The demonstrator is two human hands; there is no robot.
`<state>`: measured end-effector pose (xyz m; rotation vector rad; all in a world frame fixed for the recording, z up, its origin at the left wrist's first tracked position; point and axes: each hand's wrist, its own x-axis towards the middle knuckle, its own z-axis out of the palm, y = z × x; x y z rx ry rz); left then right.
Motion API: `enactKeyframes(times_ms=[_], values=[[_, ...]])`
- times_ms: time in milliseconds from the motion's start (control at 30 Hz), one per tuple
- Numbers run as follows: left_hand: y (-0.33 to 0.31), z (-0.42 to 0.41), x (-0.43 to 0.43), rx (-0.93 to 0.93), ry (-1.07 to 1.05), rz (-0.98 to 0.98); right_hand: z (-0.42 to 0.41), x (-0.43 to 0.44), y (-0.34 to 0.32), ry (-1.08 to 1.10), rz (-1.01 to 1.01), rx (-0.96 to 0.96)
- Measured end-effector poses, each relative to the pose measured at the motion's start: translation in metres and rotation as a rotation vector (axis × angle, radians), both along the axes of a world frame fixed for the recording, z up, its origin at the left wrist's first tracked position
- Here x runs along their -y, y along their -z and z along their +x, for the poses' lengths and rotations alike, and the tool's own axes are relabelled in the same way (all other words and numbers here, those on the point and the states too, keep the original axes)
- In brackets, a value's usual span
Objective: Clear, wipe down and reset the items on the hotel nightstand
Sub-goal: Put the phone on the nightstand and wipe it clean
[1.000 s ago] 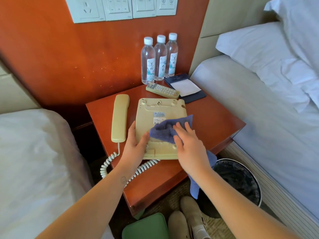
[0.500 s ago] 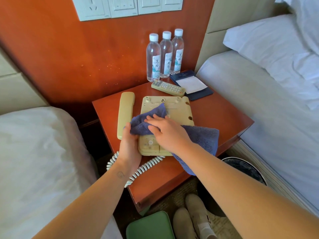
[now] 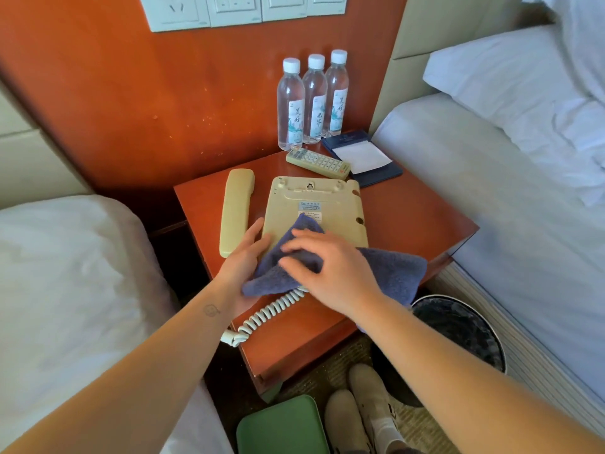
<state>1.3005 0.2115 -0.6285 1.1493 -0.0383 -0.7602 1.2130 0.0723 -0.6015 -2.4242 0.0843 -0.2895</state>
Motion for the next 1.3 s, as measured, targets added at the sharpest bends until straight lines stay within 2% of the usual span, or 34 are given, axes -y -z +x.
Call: enactKeyframes(times_ms=[100,233,367,467,600,733,800,933,1000,1300], values=[[0.001,0.002,-0.003,0.021,0.028,-0.014,0.006,-0.012,0.010,-0.087,-0.274,0.037],[0.002,0.001,-0.001,-0.005,-0.021,-0.040,0.000,0.024,0.012,-0.184,-0.214,-0.047],[-0.001,-0.002,0.004,-0.020,-0.039,-0.027,-0.016,0.058,0.006,-0.179,-0.167,-0.049],[0.001,-0.001,0.003,-0.041,-0.075,0.014,-0.030,0.086,0.003,0.012,-0.103,-0.028],[0.006,-0.001,0.006,-0.020,-0.102,0.112,-0.030,0.114,-0.005,0.323,-0.058,-0.118],[0.009,-0.004,0.011,-0.027,-0.164,0.154,0.033,0.109,-0.022,0.454,-0.002,0.019],[0.009,-0.006,0.012,-0.014,-0.181,0.159,0.069,0.104,-0.028,0.394,-0.021,-0.043],[0.006,-0.008,0.018,0.028,-0.222,0.147,0.095,0.087,-0.010,0.212,-0.181,-0.332],[0.008,-0.010,0.021,0.036,-0.267,0.158,0.086,0.083,-0.004,0.226,-0.205,-0.313],[0.006,-0.012,0.022,0.080,-0.253,0.199,-0.021,0.039,-0.007,0.130,-0.064,-0.167]])
